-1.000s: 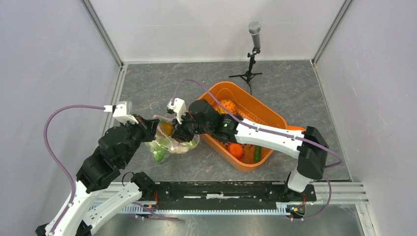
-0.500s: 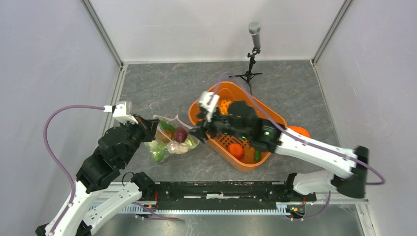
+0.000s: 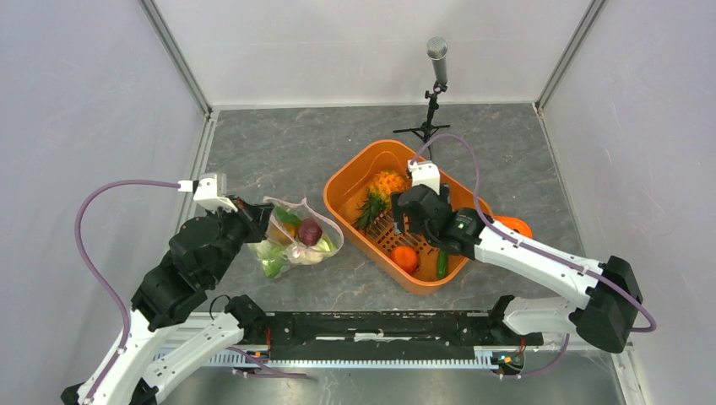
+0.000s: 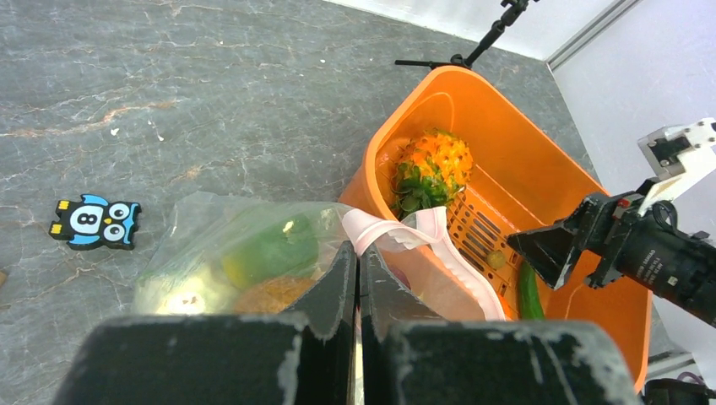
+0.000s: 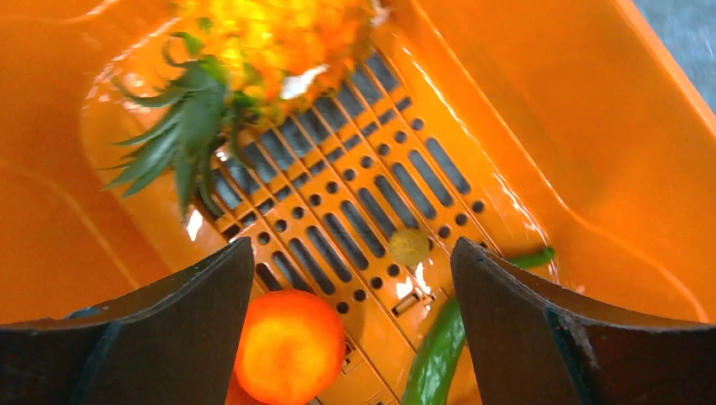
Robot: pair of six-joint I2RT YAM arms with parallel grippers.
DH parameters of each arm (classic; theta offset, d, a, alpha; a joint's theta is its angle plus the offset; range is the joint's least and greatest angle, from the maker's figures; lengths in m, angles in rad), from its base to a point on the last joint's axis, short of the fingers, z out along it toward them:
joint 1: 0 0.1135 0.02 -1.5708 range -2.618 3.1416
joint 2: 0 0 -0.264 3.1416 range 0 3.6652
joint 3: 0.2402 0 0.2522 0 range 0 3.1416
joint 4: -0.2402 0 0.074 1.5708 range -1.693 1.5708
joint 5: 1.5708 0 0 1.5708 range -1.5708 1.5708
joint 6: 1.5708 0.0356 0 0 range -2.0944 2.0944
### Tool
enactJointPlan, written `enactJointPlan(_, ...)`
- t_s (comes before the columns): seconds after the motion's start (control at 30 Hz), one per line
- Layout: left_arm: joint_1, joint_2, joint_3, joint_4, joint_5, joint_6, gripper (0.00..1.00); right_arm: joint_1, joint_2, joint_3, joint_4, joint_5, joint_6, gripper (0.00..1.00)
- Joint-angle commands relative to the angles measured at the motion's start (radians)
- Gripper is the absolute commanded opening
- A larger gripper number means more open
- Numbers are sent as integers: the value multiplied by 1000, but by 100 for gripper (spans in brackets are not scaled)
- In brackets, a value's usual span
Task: Place the food in the zip-top bag and seal the zipper
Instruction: Pick up the fake vegetable from the bin.
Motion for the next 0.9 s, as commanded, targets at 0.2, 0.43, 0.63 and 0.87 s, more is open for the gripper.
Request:
enactJointPlan(0.2,3,-5,-13,60,12,11,2,-72,58,45,-300,181,430,93)
enactJointPlan(0.43,2,11,-13,62,-7,37,2,-138,69,-70,-253,66,539,92)
enactJointPlan(0.63,3,4,-10,46,-42,57,2,-162,143,-63,-329,57,659,87)
enactJointPlan(0.87,3,15,-5,48,-63,80,2,-167,292,-25,-398,31,717,86)
